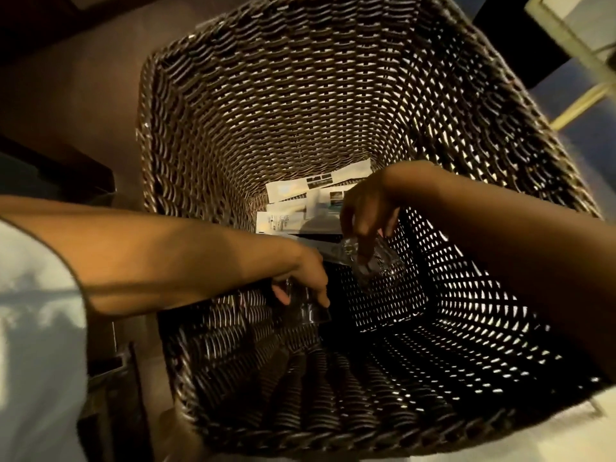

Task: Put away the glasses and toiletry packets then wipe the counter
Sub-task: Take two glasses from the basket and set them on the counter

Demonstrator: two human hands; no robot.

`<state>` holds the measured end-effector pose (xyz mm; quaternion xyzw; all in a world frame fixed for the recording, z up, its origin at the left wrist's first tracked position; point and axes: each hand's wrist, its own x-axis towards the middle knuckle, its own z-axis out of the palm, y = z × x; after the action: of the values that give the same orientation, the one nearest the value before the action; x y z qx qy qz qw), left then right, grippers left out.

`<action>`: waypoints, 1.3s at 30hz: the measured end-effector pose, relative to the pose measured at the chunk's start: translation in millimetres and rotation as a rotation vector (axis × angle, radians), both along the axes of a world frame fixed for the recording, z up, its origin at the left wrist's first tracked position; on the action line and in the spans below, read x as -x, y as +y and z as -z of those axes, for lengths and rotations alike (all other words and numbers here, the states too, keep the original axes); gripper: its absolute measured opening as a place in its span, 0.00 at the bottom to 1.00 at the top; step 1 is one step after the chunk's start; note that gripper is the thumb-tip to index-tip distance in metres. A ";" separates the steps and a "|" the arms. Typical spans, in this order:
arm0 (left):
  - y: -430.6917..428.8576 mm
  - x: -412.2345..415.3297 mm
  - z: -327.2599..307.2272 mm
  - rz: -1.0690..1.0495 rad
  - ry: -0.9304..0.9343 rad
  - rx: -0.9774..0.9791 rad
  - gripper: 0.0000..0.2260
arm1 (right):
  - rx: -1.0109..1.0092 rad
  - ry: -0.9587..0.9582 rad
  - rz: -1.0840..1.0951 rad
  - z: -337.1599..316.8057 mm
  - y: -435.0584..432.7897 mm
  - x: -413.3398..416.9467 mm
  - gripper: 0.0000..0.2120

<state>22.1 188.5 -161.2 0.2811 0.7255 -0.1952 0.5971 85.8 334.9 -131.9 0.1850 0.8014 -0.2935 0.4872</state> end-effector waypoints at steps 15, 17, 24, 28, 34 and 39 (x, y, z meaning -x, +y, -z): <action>27.2 37.4 -117.9 0.264 -0.001 -0.619 0.21 | -0.268 0.394 0.521 -116.3 -11.1 -67.6 0.19; 17.5 45.8 -156.6 0.321 0.009 -0.781 0.23 | -0.358 0.521 0.644 -148.7 -28.6 -86.6 0.21; -19.9 56.0 -155.1 0.175 -0.015 -1.051 0.25 | -0.423 0.720 0.780 -152.7 -64.3 -116.7 0.33; -48.7 51.1 -193.3 0.208 -0.083 -1.300 0.25 | -0.662 0.931 0.966 -193.2 -121.3 -145.1 0.34; -88.6 20.2 -234.1 0.206 -0.280 -1.557 0.23 | -0.845 1.071 1.153 -225.3 -204.3 -181.0 0.30; -125.2 -16.7 -252.5 0.274 -0.447 -1.644 0.20 | -1.008 1.132 1.263 -239.1 -277.1 -212.2 0.24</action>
<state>38.8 63.3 91.3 0.7409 0.4616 0.3815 0.3040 298.0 57.7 107.2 0.5971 0.7016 -0.1692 -0.3501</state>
